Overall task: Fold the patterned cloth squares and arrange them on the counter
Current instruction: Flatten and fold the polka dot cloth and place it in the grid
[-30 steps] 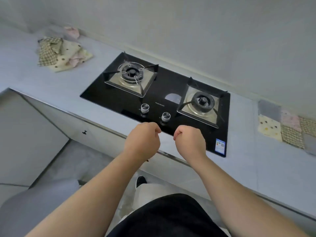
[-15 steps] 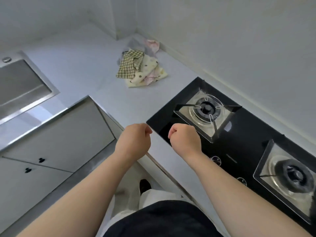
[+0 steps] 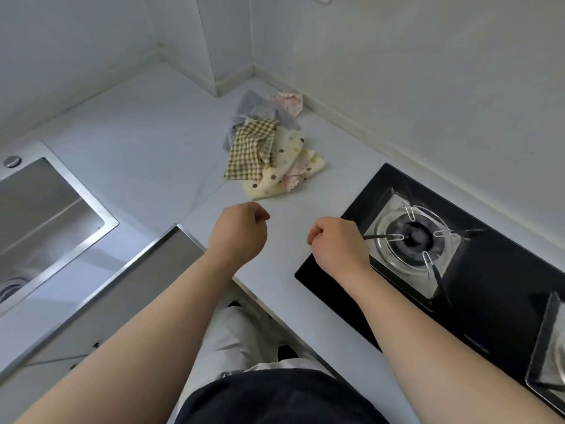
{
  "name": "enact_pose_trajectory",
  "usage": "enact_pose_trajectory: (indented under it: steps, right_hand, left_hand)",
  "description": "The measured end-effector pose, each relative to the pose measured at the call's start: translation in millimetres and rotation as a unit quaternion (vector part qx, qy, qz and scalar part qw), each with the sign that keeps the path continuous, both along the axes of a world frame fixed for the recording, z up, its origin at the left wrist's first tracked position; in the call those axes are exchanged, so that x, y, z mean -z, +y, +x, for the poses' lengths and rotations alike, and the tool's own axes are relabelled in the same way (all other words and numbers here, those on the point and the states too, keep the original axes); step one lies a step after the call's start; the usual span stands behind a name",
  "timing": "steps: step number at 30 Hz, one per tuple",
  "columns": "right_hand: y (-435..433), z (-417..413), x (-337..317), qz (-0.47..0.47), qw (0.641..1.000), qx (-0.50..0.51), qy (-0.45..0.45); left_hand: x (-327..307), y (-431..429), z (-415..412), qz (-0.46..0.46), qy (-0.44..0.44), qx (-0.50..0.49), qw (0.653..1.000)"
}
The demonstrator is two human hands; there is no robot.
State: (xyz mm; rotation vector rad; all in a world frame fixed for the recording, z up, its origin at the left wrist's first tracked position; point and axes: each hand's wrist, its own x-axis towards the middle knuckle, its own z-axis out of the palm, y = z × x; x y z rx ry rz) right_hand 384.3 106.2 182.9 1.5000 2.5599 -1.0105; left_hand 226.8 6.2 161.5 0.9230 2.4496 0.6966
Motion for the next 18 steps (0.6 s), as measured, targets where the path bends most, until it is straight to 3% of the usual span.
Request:
enact_pose_trajectory:
  steps: [9, 18]
  right_hand:
    - [21, -178, 18, 0.026, 0.999, -0.028, 0.013]
    - [34, -276, 24, 0.005, 0.998, 0.05, -0.045]
  left_hand:
    - [37, 56, -176, 0.011, -0.047, -0.007, 0.999]
    - [62, 114, -287, -0.024, -0.073, 0.109, 0.991]
